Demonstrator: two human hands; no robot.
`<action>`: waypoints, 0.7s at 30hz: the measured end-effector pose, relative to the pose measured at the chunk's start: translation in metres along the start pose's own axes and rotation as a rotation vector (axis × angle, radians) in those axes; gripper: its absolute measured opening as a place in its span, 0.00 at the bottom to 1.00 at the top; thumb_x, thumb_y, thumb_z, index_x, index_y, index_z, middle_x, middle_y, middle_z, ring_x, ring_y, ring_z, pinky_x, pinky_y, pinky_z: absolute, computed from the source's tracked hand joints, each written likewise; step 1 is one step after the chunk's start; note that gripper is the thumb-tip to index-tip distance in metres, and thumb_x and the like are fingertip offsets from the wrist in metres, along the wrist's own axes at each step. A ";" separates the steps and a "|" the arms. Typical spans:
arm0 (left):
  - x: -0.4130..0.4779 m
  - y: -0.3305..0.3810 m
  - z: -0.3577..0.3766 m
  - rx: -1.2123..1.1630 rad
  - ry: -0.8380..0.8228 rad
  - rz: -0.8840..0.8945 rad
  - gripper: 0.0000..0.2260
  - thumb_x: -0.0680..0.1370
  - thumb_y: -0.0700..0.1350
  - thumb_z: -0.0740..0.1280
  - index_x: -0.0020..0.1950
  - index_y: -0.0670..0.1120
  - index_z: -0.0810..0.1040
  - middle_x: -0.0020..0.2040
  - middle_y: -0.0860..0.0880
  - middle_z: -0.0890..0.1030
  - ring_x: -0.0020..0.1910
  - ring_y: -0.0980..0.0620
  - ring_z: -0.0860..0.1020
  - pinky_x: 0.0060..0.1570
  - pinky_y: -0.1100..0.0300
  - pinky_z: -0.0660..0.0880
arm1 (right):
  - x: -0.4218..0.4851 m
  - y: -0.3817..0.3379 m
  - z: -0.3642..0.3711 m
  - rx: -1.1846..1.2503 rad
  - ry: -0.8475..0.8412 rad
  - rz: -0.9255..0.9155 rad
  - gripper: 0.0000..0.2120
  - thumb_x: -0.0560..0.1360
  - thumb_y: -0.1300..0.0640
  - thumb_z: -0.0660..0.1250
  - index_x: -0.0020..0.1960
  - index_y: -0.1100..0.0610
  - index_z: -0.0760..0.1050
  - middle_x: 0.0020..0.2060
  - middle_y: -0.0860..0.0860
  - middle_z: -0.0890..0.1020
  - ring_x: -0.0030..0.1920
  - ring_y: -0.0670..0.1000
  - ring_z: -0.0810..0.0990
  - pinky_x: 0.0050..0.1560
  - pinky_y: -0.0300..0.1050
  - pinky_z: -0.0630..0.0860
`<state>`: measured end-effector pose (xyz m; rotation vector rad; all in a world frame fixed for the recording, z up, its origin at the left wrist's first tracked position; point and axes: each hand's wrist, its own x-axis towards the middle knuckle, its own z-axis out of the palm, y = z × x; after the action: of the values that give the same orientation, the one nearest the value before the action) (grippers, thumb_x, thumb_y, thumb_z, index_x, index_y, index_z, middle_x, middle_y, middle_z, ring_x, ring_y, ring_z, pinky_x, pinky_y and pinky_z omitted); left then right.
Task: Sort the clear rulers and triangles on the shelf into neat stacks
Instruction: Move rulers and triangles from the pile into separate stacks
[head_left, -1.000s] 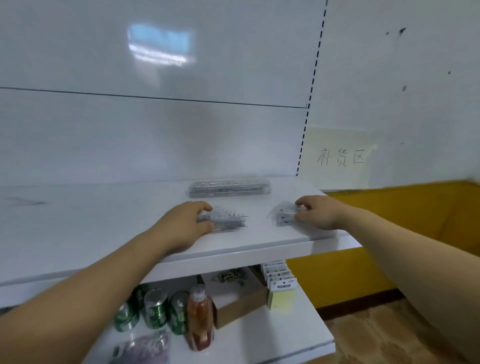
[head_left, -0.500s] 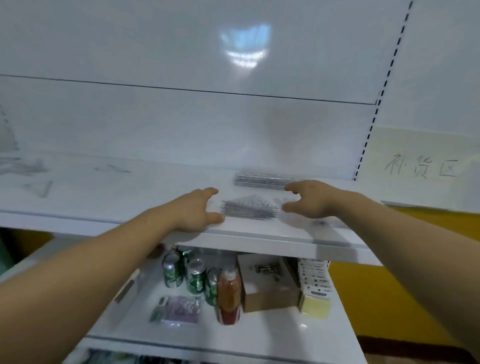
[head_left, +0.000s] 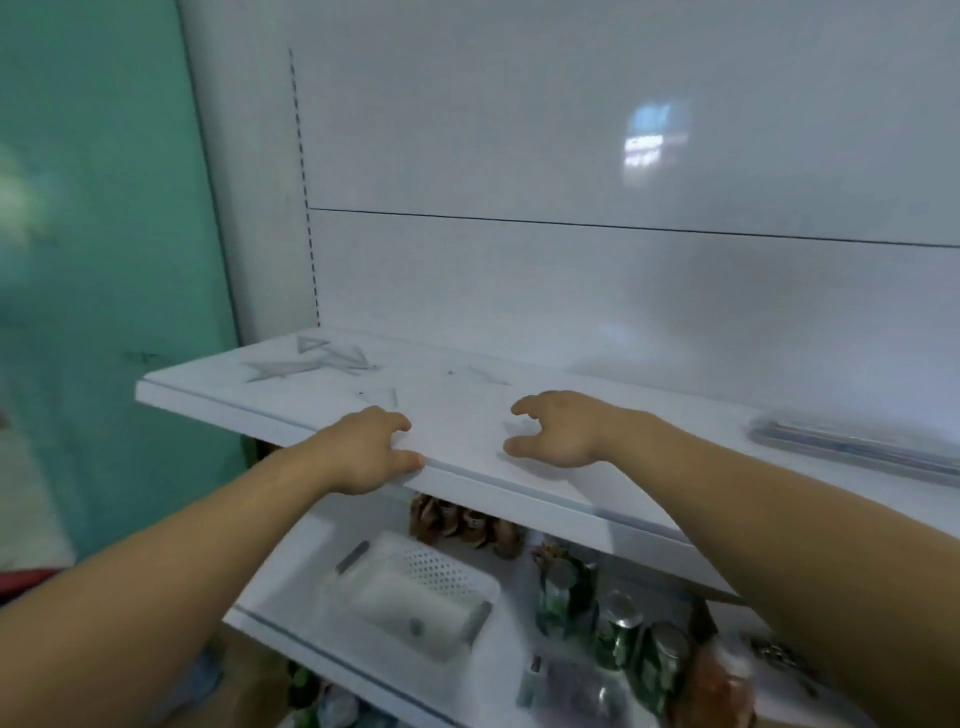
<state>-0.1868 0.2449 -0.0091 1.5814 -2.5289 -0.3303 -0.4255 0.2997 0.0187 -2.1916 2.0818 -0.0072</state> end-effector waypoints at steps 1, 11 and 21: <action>0.002 -0.023 -0.005 0.009 0.005 -0.023 0.29 0.77 0.60 0.62 0.73 0.49 0.63 0.72 0.46 0.65 0.67 0.47 0.69 0.65 0.53 0.67 | 0.020 -0.019 0.004 -0.009 0.000 -0.018 0.34 0.76 0.35 0.56 0.76 0.50 0.55 0.75 0.51 0.60 0.74 0.54 0.60 0.72 0.50 0.58; 0.047 -0.164 -0.040 0.005 0.133 -0.155 0.25 0.78 0.60 0.59 0.71 0.49 0.67 0.71 0.45 0.67 0.68 0.44 0.67 0.67 0.51 0.65 | 0.147 -0.126 0.026 0.000 0.080 0.005 0.31 0.76 0.33 0.51 0.73 0.50 0.62 0.70 0.54 0.66 0.69 0.58 0.63 0.67 0.56 0.64; 0.140 -0.217 -0.059 0.117 0.115 -0.288 0.33 0.77 0.63 0.57 0.77 0.50 0.53 0.78 0.49 0.54 0.74 0.43 0.56 0.69 0.46 0.58 | 0.252 -0.122 0.010 0.056 0.099 -0.109 0.22 0.78 0.52 0.59 0.71 0.53 0.66 0.68 0.50 0.72 0.67 0.52 0.69 0.65 0.41 0.64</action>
<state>-0.0460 0.0204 -0.0081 1.9521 -2.2735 -0.1185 -0.2900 0.0550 0.0001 -2.3123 1.9814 -0.1853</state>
